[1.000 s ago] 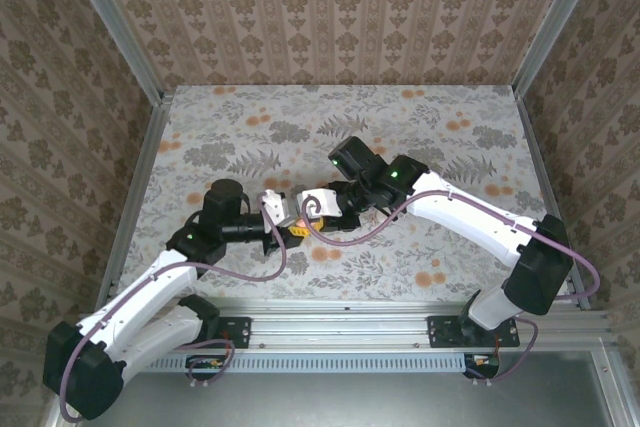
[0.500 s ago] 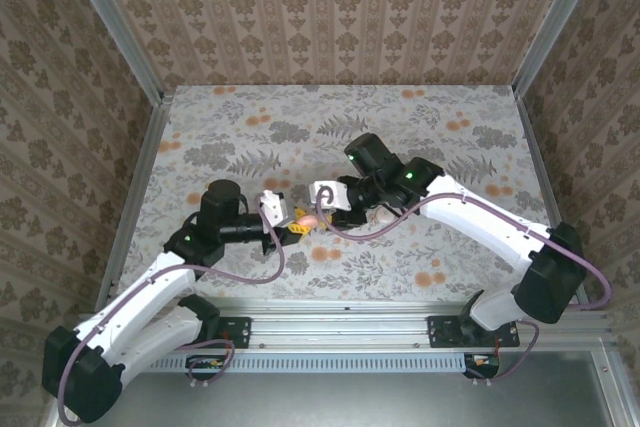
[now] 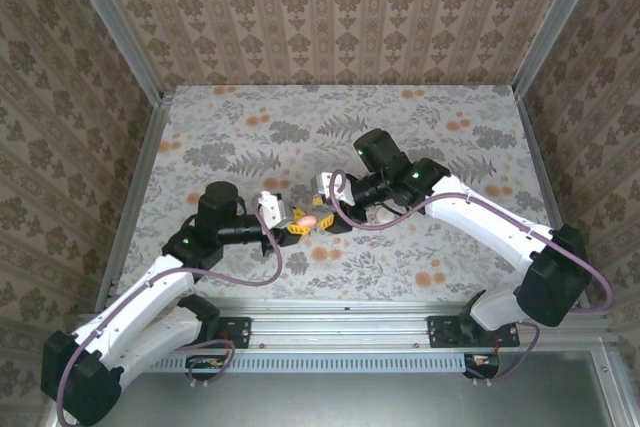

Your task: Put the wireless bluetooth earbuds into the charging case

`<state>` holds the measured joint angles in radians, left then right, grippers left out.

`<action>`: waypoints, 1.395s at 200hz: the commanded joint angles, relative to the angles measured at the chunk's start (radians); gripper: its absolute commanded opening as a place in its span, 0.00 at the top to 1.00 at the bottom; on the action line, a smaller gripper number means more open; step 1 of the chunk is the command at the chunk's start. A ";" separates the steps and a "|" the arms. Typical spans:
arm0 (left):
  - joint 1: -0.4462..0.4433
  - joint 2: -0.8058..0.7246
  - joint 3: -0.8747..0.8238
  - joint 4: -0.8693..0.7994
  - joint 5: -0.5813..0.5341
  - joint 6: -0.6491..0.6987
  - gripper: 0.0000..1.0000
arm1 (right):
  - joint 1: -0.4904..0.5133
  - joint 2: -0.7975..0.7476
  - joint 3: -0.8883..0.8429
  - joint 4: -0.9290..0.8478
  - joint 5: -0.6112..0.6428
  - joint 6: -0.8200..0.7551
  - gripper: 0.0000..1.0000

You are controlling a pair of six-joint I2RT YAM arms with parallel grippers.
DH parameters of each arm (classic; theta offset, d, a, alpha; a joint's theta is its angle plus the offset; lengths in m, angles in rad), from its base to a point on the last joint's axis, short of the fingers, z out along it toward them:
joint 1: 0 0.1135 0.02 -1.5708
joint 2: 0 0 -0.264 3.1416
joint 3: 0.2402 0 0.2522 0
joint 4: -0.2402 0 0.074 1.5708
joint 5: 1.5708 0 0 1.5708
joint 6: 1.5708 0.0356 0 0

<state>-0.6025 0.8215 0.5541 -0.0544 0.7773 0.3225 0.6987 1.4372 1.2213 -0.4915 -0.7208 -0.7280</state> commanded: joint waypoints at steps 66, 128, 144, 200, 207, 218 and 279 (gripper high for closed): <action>0.004 -0.031 -0.022 0.064 0.028 -0.036 0.88 | 0.002 0.044 0.012 0.049 -0.068 0.038 0.47; 0.006 -0.034 -0.023 0.065 0.035 -0.037 0.89 | -0.016 0.047 0.012 0.124 -0.012 0.111 0.49; 0.006 -0.033 -0.026 0.063 0.033 -0.035 0.89 | -0.040 0.032 0.005 0.161 -0.025 0.146 0.49; 0.006 -0.035 -0.026 0.063 0.028 -0.034 0.89 | -0.099 -0.004 -0.006 0.199 -0.043 0.180 0.49; 0.007 -0.036 -0.026 0.065 0.028 -0.034 0.89 | -0.099 -0.004 -0.008 0.200 -0.042 0.179 0.49; 0.007 -0.038 -0.027 0.070 0.029 -0.038 0.89 | -0.100 -0.004 -0.012 0.207 -0.035 0.187 0.49; 0.039 -0.046 -0.106 0.276 0.025 -0.154 0.91 | -0.099 -0.038 -0.063 0.238 -0.113 0.217 0.45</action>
<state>-0.5823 0.7856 0.4801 0.0910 0.7784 0.2481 0.5999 1.4437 1.1950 -0.2886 -0.7605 -0.5430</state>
